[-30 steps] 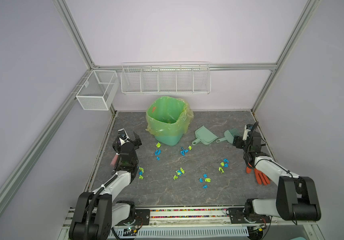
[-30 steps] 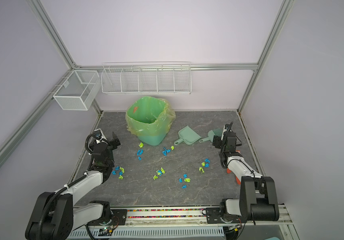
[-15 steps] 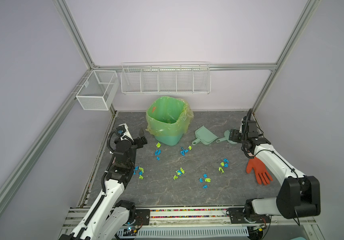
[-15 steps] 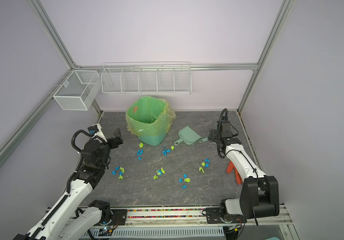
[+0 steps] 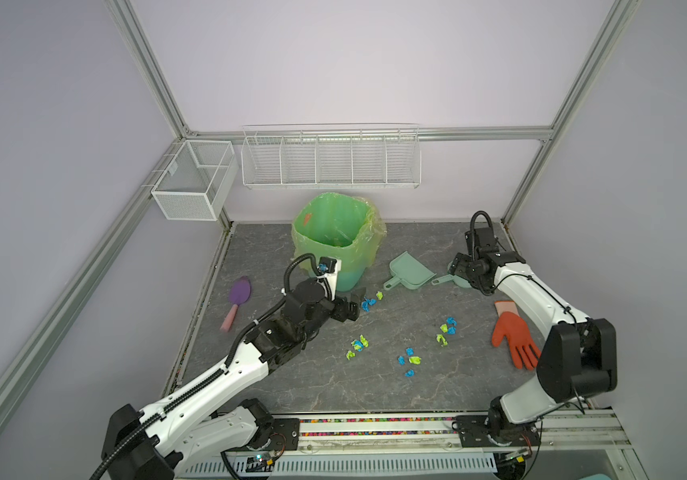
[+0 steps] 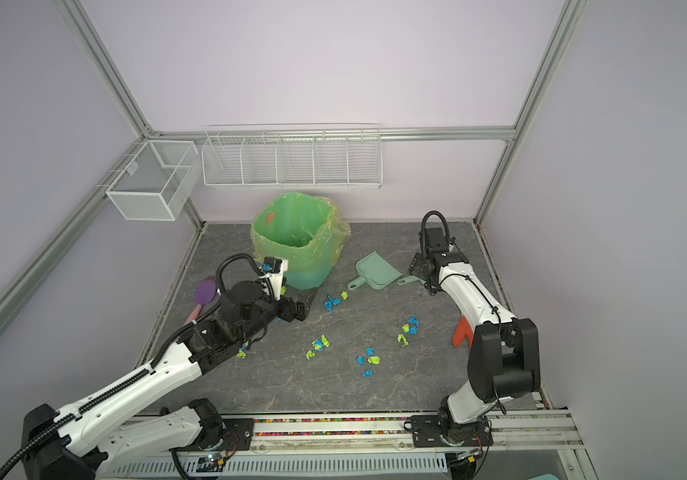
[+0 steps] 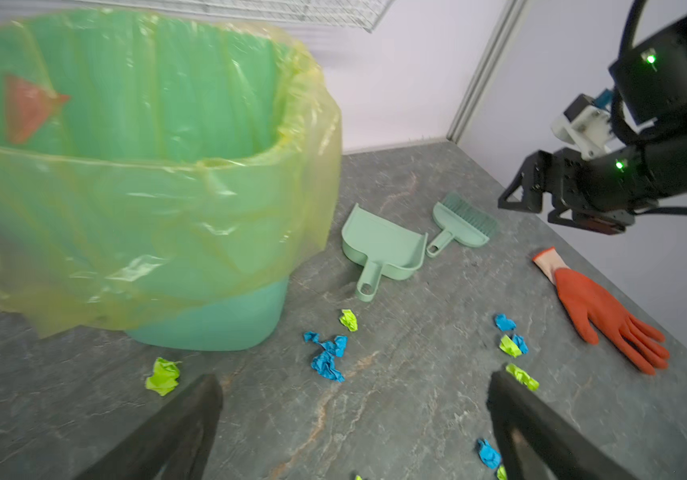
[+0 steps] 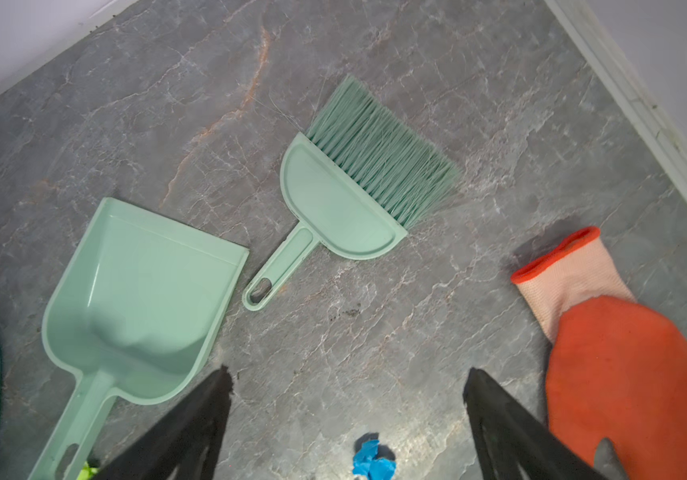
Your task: Sweep away the paper scraps from the table
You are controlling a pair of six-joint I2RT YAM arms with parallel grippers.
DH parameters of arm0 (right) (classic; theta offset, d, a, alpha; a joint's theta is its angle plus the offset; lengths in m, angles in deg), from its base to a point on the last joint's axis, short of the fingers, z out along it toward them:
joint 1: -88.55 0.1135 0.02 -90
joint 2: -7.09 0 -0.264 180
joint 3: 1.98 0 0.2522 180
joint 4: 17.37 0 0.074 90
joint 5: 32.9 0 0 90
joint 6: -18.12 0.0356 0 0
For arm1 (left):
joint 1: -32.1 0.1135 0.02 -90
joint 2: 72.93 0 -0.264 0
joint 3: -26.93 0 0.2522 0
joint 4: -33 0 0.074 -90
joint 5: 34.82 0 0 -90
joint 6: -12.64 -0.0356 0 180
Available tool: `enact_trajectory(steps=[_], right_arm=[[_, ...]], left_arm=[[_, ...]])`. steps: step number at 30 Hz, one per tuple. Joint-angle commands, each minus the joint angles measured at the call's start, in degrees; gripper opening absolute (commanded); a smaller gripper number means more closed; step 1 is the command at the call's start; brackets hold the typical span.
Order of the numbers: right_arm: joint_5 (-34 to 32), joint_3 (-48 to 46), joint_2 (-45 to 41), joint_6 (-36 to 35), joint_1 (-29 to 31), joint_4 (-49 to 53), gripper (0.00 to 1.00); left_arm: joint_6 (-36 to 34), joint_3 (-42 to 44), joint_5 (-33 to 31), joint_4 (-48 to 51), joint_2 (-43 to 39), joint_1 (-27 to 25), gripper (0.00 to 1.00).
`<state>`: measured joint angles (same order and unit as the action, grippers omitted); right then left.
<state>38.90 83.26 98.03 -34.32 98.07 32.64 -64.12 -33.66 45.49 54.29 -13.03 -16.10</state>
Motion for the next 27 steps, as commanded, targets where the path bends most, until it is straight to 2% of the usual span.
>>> enact_trajectory(steps=[1, 3, 6, 8, 12, 15, 22, 24, 27], right_arm=[[-0.9, 1.2, 1.6, 9.2, 0.6, 2.6, 0.9], [-1.0, 2.8, 3.2, 13.1, 0.6, 4.0, 0.91], [-0.2, 3.7, 5.6, 16.1, 0.9, 2.7, 0.93], [0.4, 4.8, 7.4, 17.5, 0.9, 1.9, 0.95], [-0.3, 7.9, 11.0, 19.8, 1.1, 3.1, 0.96], [-0.7, 9.1, 13.5, 21.4, 1.1, 2.9, 1.0], [0.4, 10.9, 18.3, 26.2, 1.3, 2.2, 0.89], [1.0, 11.3, 19.5, 27.5, 1.4, 1.5, 0.83], [1.6, 12.1, 21.2, 28.3, 1.6, 0.5, 0.82]], left_arm=[[0.7, -3.2, 1.4, 1.7, 2.4, -2.8, 0.99], [1.9, -3.9, 4.0, 1.3, 4.0, -3.2, 0.99], [3.9, -6.9, 3.4, 5.4, 7.3, -3.2, 0.99], [4.6, -7.0, 4.9, 4.7, 8.5, -3.3, 0.99], [4.5, -6.9, 9.5, 4.0, 8.3, -3.2, 0.99], [5.7, -6.7, 8.7, 5.0, 7.1, -3.3, 0.99], [8.0, -7.7, 10.1, 8.3, 7.5, -3.3, 0.99], [8.0, -8.2, 9.9, 9.3, 8.1, -3.3, 0.99], [8.2, -8.2, 8.7, 10.3, 8.3, -3.4, 0.99]])
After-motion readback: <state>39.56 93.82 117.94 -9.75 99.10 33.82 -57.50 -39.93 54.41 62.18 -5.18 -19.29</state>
